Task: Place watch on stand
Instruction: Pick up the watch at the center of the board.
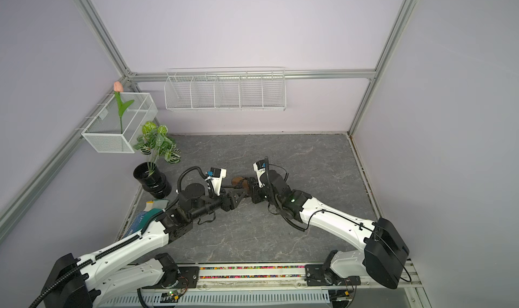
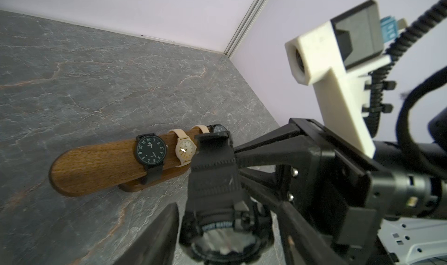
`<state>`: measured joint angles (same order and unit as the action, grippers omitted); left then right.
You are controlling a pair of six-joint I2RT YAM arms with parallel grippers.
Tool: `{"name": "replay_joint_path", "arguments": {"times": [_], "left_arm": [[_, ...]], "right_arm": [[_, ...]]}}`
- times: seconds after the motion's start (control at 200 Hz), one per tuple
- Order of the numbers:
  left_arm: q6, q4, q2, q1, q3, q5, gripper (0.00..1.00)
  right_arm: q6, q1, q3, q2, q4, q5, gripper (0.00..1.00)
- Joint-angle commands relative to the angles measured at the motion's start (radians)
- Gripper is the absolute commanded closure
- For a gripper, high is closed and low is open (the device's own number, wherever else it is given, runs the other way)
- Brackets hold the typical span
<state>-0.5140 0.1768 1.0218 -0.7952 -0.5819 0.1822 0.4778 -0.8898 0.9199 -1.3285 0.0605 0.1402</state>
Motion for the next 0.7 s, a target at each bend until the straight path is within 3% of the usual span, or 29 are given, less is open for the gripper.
{"name": "replay_joint_path", "arguments": {"times": [0.0,0.215,0.405,0.695], "left_arm": [[0.003,0.02,0.014,-0.005,-0.03,0.02,0.38],[0.014,-0.008,0.022,-0.004,-0.048,0.016,0.41],[0.01,0.0,0.017,-0.004,-0.04,0.007,0.49],[0.012,-0.021,0.002,-0.004,-0.038,-0.021,0.55]], "right_arm": [[-0.023,-0.014,-0.009,0.028,-0.034,0.037,0.89],[-0.042,-0.03,0.002,0.032,-0.025,0.067,0.88],[-0.056,-0.037,0.008,0.033,-0.013,0.085,0.85],[-0.018,-0.013,0.002,0.027,-0.021,0.004,0.63]]}}
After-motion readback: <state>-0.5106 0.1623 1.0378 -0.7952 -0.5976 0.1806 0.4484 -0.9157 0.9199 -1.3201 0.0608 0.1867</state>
